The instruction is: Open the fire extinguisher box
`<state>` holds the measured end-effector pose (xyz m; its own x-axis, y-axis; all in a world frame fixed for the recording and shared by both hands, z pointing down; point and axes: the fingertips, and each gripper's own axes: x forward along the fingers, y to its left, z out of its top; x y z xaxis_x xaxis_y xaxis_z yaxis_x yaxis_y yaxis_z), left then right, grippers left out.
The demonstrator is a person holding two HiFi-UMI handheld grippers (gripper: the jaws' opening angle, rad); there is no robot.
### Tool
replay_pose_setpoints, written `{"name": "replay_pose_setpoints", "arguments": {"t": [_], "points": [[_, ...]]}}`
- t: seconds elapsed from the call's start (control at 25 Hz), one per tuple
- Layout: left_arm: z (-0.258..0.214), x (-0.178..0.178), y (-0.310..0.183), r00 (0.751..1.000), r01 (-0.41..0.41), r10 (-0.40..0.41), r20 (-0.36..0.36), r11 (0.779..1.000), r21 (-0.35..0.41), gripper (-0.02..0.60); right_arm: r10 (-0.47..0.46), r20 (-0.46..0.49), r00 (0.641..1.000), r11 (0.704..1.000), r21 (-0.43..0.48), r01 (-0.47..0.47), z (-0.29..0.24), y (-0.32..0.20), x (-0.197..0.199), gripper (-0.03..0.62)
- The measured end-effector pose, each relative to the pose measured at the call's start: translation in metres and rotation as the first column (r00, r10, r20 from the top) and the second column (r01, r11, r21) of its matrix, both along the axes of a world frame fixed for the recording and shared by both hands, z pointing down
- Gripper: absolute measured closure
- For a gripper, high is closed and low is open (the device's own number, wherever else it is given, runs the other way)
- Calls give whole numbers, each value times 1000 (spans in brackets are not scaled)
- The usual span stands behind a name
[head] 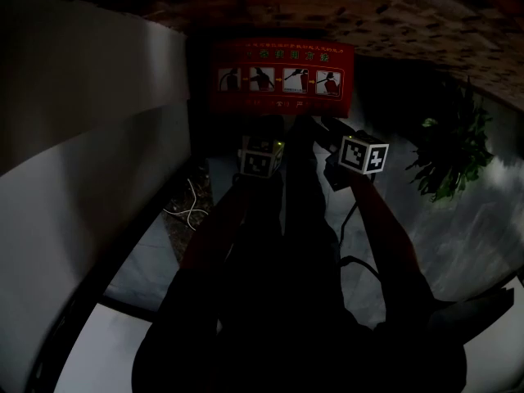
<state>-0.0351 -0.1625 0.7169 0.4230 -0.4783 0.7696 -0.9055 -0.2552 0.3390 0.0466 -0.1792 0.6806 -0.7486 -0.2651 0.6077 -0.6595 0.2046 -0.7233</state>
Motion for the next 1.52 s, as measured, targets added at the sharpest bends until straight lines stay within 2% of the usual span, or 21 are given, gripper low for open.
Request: {"name": "replay_pose_setpoints", "arguments": {"t": [0.28,0.44,0.56,1.12,1.4,1.52], "points": [[14,-11,-2,999,33,-33,12,999,14,581,120,93,988,993,-32,-117,2,-11,-15,332],[11,-15,-12,999,34,-34,21,999,32,581,138,95,986,990,-55,-133,2,-12,-18,333],[11,-13,-17,999,37,-37,19,998,42,581,144,91,985,988,-65,-138,1,-11,-15,373],[14,-11,-16,999,17,-18,34,999,32,581,125,156,980,992,-45,-119,-36,-13,-12,408],[13,-11,-13,999,0,-1,34,1000,20,581,19,96,995,998,63,-25,-61,-15,-10,444],[13,-11,-14,1000,-5,5,31,1000,18,581,13,103,995,996,88,-23,-72,-21,-11,451]]}}
